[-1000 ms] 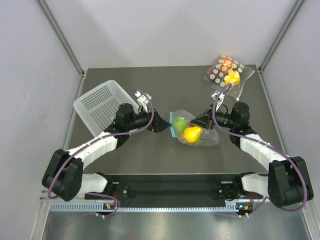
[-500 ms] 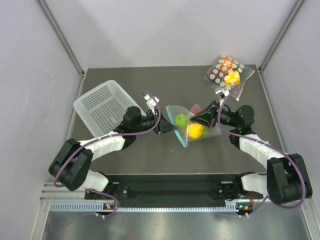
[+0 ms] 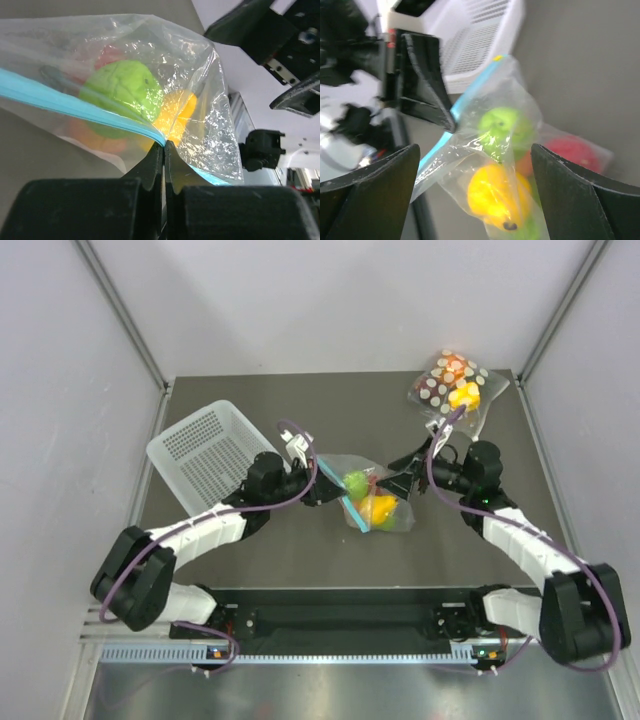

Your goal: Open the zip-top bag and remove the fake food

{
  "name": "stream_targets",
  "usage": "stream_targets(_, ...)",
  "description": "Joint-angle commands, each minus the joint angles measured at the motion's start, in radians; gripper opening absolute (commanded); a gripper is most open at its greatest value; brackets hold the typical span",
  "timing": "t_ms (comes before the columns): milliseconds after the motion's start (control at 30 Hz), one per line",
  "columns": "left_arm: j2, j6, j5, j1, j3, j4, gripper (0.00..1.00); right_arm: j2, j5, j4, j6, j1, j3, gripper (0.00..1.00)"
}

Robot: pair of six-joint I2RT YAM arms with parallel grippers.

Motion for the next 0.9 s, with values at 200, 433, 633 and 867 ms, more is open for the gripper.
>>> stream_targets(200, -0.070, 0.032, -0.255, -0.010, 0.232, -0.329, 0.00, -0.386, 0.678, -0.565, -0.509, 0.264, 0.179, 0.92)
stream_targets(433, -0.007, 0.023, -0.278, -0.052, 0.332, -0.369, 0.00, -0.341, 0.940, -0.597, -0.575, 0.515, 0.216, 0.90)
stream_targets(633, 0.016, 0.037, -0.281, -0.072, 0.369, -0.406, 0.00, -0.177, 1.089, -0.589, -0.633, 0.644, 0.260, 0.87)
stream_targets(867, -0.001, 0.055, -0.269, -0.082, 0.366, -0.418, 0.00, -0.075, 1.195, -0.550, -0.666, 0.675, 0.282, 0.77)
